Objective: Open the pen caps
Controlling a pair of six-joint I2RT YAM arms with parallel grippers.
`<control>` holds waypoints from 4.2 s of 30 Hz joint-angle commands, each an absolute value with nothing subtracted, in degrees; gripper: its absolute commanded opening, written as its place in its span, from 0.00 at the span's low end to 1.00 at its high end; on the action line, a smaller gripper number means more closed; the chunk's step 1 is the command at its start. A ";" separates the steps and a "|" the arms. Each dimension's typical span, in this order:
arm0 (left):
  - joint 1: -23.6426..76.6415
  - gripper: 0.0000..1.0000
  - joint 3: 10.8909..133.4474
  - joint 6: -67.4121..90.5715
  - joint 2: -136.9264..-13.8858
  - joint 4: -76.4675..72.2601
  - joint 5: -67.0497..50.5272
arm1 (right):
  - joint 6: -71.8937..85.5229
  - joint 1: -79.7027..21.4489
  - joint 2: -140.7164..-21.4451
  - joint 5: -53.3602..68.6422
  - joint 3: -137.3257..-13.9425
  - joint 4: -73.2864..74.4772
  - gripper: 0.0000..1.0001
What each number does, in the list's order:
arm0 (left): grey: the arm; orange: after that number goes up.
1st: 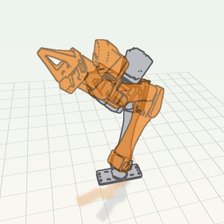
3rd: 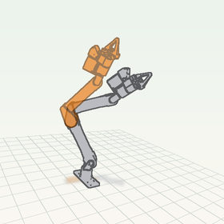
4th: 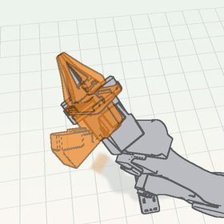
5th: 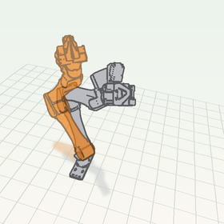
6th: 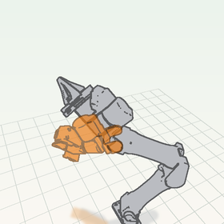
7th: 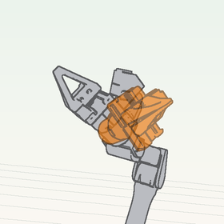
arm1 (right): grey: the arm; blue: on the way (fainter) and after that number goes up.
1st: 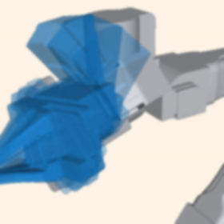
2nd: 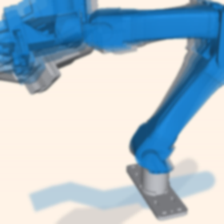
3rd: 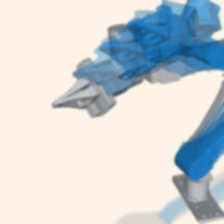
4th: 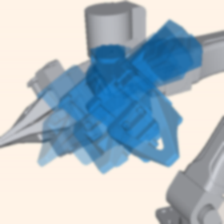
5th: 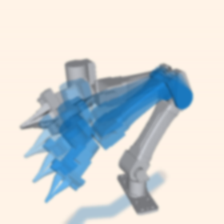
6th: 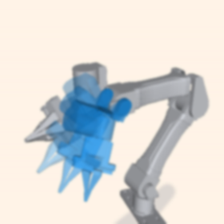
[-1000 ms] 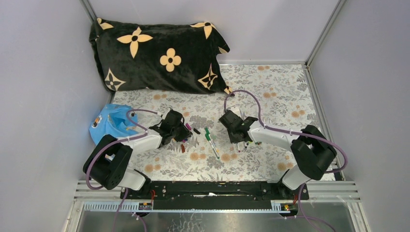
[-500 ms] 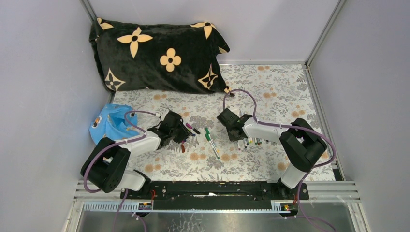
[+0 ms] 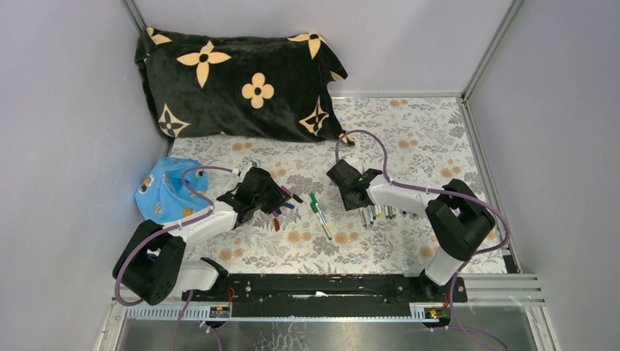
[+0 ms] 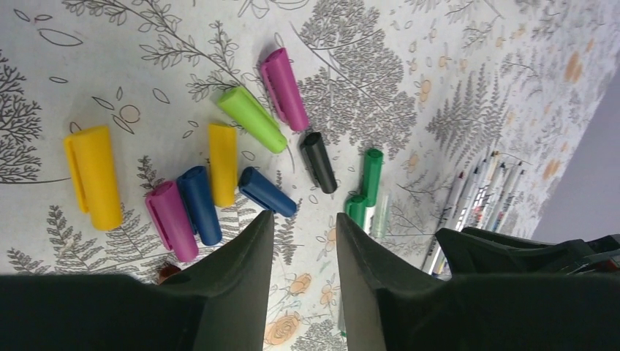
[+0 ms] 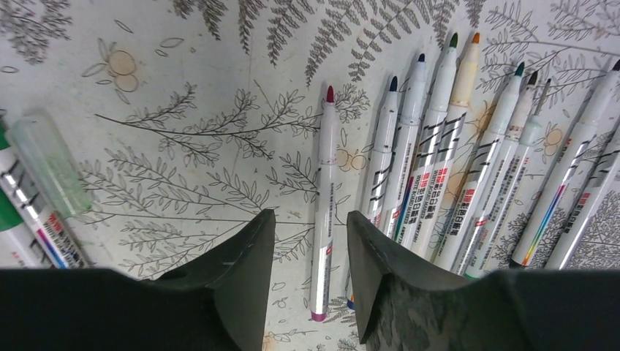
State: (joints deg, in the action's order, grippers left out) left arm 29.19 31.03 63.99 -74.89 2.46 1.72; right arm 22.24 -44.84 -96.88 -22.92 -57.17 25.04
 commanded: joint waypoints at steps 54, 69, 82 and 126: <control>29.18 0.59 25.16 68.08 -61.19 1.53 0.26 | 17.92 -56.04 -104.68 -9.21 -62.42 19.47 0.22; 31.43 0.60 28.40 70.97 -68.07 -4.86 -5.30 | 18.55 -57.50 -94.71 -7.92 -63.16 21.43 0.00; 36.11 0.60 33.02 74.27 -74.17 -6.58 -3.25 | 19.81 -60.64 -92.82 -7.92 -64.95 22.00 0.00; 28.79 0.00 38.01 66.10 -73.98 2.19 9.23 | 32.45 -68.00 -77.68 -12.80 -46.81 21.64 0.00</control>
State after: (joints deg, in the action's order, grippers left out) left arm 34.00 36.27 70.00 -72.79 3.27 -3.18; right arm 29.95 -65.36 -80.68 -14.63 -50.15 8.01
